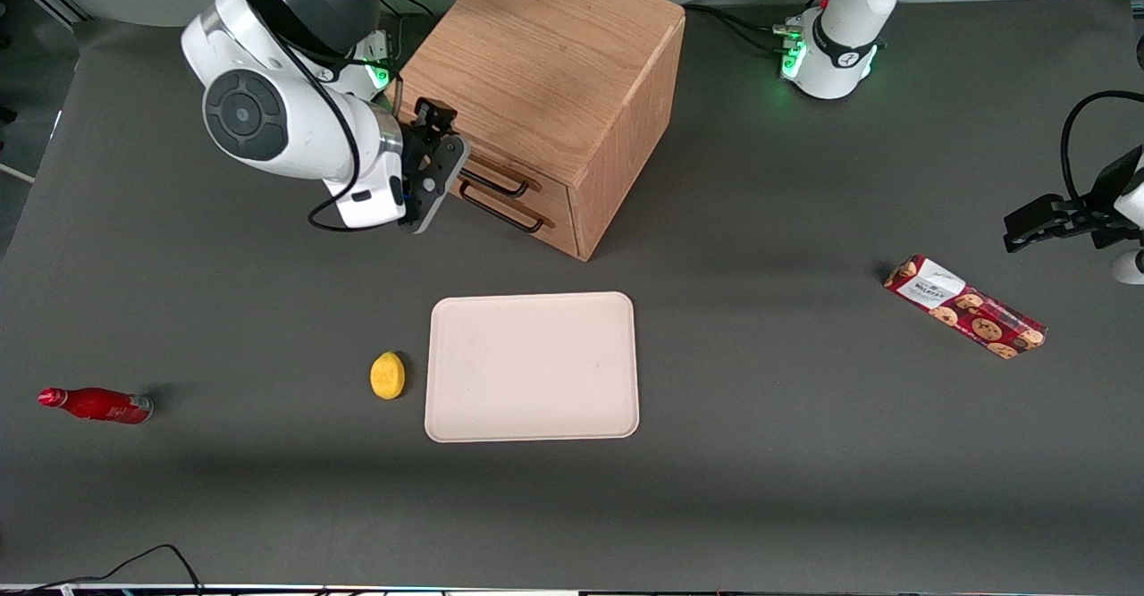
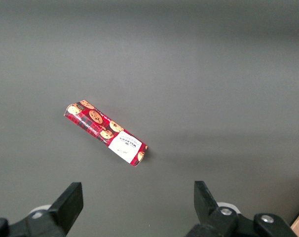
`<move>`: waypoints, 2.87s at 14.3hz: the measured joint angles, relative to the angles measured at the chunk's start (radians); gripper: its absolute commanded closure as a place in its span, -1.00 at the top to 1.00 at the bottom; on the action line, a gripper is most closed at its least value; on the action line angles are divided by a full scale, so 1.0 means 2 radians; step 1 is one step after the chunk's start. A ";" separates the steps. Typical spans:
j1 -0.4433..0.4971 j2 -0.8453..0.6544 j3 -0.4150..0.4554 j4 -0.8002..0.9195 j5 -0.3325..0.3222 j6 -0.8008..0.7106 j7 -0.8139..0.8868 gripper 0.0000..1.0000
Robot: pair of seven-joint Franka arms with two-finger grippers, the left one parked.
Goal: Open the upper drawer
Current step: 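Hook the right gripper onto the upper drawer's black handle, then pull the upper drawer outward from the cabinet with the right gripper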
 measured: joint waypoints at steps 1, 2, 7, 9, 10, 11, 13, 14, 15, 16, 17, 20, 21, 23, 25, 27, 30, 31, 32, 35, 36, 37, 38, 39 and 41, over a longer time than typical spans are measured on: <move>0.000 0.000 0.001 -0.017 0.000 0.019 0.000 1.00; 0.001 0.000 0.002 -0.032 0.000 0.035 0.000 1.00; 0.002 0.000 0.004 -0.071 0.000 0.078 -0.001 1.00; 0.002 -0.001 0.010 -0.090 0.000 0.110 -0.004 1.00; 0.002 -0.001 0.013 -0.101 0.000 0.125 -0.004 1.00; 0.002 -0.001 0.015 -0.110 0.000 0.139 -0.004 1.00; 0.002 -0.001 0.017 -0.121 0.000 0.157 -0.004 1.00; 0.002 -0.001 0.017 -0.125 -0.002 0.163 -0.005 1.00; 0.002 -0.001 0.017 -0.129 -0.006 0.170 -0.006 1.00; 0.002 -0.001 0.017 -0.133 -0.013 0.177 -0.006 1.00; 0.002 -0.001 0.017 -0.136 -0.021 0.182 -0.007 1.00; 0.001 0.000 0.017 -0.139 -0.036 0.189 -0.008 1.00; 0.000 0.000 0.017 -0.140 -0.039 0.191 -0.008 1.00; -0.001 0.000 0.015 -0.140 -0.048 0.193 -0.009 1.00; -0.003 0.002 0.012 -0.139 -0.069 0.198 -0.009 1.00; -0.006 0.010 0.007 -0.133 -0.086 0.200 -0.009 1.00; -0.009 0.028 -0.010 -0.112 -0.100 0.200 -0.014 1.00; -0.010 0.035 -0.017 -0.103 -0.103 0.200 -0.018 1.00; -0.010 0.041 -0.025 -0.093 -0.106 0.200 -0.025 1.00; -0.011 0.062 -0.053 -0.067 -0.107 0.200 -0.060 1.00; -0.011 0.069 -0.063 -0.056 -0.107 0.200 -0.073 1.00; -0.012 0.074 -0.073 -0.047 -0.107 0.200 -0.087 1.00; -0.012 0.080 -0.085 -0.037 -0.107 0.200 -0.103 1.00; -0.012 0.088 -0.097 -0.024 -0.107 0.199 -0.119 1.00; -0.013 0.106 -0.115 0.008 -0.108 0.187 -0.141 1.00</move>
